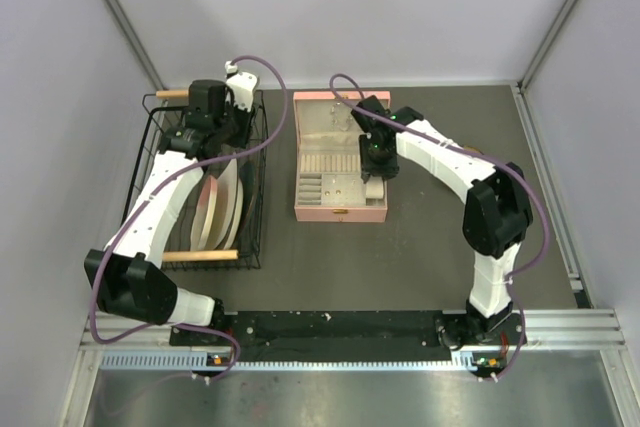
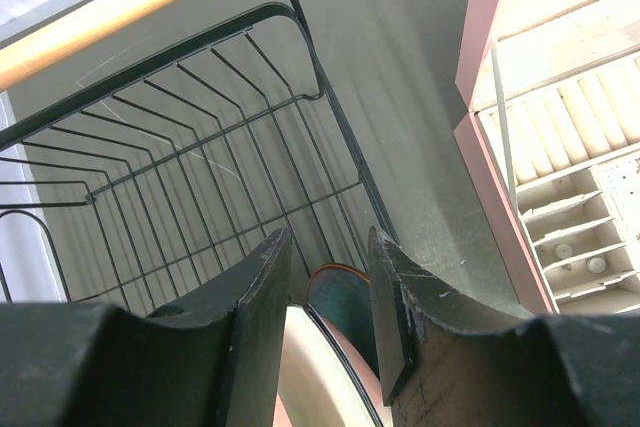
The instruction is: Organize the mixed jewelry
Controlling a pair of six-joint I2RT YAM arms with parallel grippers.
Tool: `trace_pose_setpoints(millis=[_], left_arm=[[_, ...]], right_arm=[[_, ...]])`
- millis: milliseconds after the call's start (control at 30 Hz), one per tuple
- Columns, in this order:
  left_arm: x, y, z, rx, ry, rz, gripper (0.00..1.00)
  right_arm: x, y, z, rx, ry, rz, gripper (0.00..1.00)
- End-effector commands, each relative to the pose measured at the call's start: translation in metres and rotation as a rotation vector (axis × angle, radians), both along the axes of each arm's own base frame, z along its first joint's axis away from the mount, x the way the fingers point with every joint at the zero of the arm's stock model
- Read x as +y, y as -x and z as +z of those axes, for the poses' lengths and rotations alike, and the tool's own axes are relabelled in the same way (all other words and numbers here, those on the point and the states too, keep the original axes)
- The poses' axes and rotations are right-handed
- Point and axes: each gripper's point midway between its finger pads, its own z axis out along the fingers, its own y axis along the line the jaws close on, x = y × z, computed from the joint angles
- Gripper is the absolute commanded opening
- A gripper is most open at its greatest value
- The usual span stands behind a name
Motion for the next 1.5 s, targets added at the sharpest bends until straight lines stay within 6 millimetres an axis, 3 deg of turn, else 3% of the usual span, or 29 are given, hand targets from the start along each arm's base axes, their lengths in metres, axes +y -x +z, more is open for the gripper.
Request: trace_pose_setpoints(millis=[0, 267, 1067, 1467], left_arm=[[0.003, -0.003, 0.024, -0.092, 0.013, 0.008, 0.42], [0.006, 0.000, 0.025, -0.100, -0.001, 0.013, 0.42], [0.007, 0.003, 0.018, -0.093, -0.003, 0.007, 0.43], [0.006, 0.003, 0.020, -0.096, 0.002, 0.004, 0.43]], right_arm=[[0.012, 0.001, 0.010, -0.069, 0.016, -0.012, 0.00], [0.009, 0.000, 0.003, -0.067, 0.041, -0.023, 0.00], [-0.001, 0.000, 0.020, -0.127, 0.049, -0.040, 0.00], [-0.006, 0.001, 0.017, -0.127, 0.060, -0.045, 0.00]])
